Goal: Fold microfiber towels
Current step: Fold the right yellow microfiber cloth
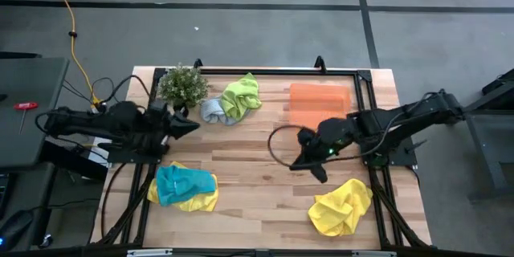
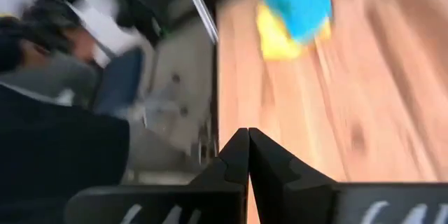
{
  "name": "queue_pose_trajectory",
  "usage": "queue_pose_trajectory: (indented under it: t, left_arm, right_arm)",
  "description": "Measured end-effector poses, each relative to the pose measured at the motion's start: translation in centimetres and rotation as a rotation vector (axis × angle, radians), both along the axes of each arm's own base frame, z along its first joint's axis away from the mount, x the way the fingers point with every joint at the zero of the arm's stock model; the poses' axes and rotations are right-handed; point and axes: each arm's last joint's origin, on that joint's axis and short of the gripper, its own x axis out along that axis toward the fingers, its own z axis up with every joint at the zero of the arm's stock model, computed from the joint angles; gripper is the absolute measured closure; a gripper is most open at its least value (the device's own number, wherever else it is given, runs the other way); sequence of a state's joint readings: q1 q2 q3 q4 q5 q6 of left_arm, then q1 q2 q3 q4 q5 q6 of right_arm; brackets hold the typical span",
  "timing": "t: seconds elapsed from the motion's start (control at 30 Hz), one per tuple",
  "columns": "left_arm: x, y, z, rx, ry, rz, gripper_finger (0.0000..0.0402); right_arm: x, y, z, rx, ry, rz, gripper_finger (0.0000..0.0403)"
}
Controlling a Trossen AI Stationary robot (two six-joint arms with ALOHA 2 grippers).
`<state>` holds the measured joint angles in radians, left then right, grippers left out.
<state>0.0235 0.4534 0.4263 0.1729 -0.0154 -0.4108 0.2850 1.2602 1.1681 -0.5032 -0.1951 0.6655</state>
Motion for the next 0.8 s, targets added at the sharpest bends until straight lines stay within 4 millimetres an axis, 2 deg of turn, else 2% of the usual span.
queue_pose_trajectory:
  t: [0.17,0.37,0.57,0.7,0.8]
  left_arm:
    - [2.1,0.0,1.1,0.099,0.183,0.001,0.0400]
    - [4.1,0.0,0.1,0.092,0.318,-0.020,0.0400]
    - [5.4,-0.1,-0.8,0.068,0.368,-0.087,0.0400]
    - [6.0,-0.1,-1.2,0.060,0.385,-0.087,0.0400]
    - [6.3,-0.1,-1.3,0.061,0.381,-0.086,0.0400]
  right_arm:
    - [-1.1,3.2,-1.7,0.013,0.348,0.077,0.0383]
    - [-3.6,9.3,-5.8,-0.010,0.618,0.210,0.0296]
    - [-5.3,15.1,-9.2,-0.100,0.675,0.363,0.0222]
    - [-6.0,18.4,-11.5,-0.148,0.624,0.461,0.0209]
    - [-6.3,19.9,-13.5,-0.194,0.619,0.478,0.0209]
